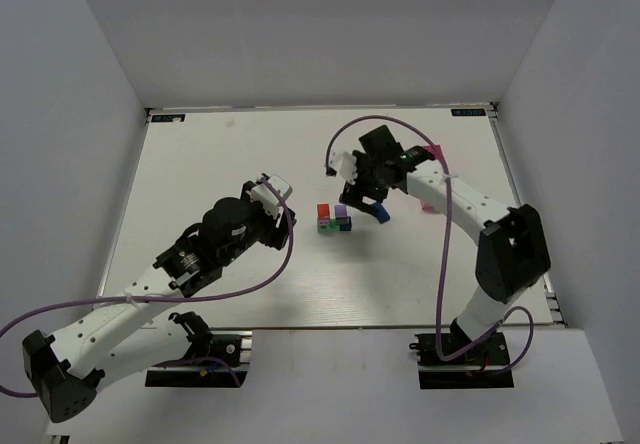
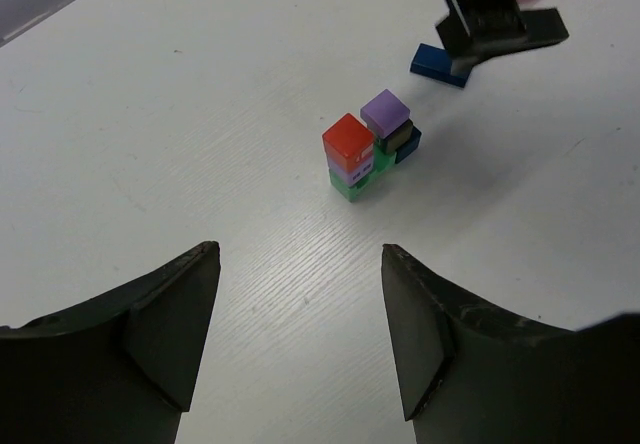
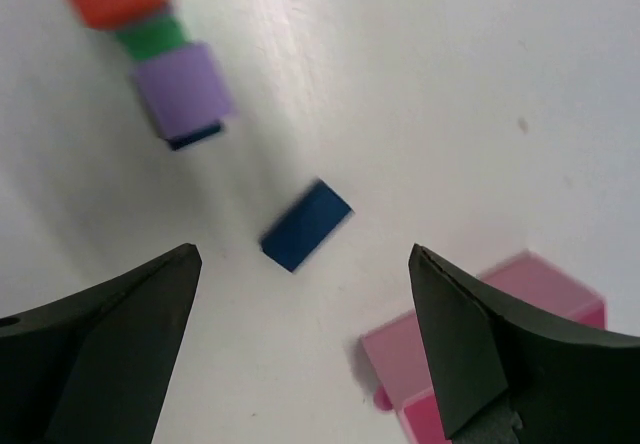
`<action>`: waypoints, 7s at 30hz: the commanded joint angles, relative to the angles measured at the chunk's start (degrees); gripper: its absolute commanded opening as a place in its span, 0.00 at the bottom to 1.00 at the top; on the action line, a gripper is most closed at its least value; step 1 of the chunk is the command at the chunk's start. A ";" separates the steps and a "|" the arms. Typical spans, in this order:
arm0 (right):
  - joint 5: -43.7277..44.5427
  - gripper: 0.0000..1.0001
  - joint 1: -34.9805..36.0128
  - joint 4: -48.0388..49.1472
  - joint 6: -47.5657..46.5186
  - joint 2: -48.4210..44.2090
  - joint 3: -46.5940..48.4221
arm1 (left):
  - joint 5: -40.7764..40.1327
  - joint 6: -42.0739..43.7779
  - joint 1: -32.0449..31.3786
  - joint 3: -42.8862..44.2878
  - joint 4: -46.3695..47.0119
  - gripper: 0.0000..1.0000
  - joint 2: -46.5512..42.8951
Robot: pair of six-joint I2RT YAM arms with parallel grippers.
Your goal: Build the wood block tower
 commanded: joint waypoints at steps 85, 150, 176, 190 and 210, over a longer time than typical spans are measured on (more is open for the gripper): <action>-16.91 0.07 -4.42 -8.12 -4.90 1.11 8.39 | 1.65 1.73 0.18 3.45 3.50 0.77 4.51; -10.49 0.17 3.05 -19.56 -9.67 17.47 22.90 | 1.12 2.79 0.18 1.87 3.50 0.77 -0.24; -10.40 0.22 3.31 -19.56 -9.84 18.00 23.25 | 1.12 2.79 0.18 1.87 3.50 0.77 -0.24; -10.49 0.28 3.23 -19.30 -9.75 18.00 23.25 | 1.12 2.79 0.18 1.87 3.50 0.77 -0.24; -10.23 0.36 3.49 -19.56 -10.19 18.00 23.07 | 1.12 2.79 0.18 1.87 3.50 0.77 -0.24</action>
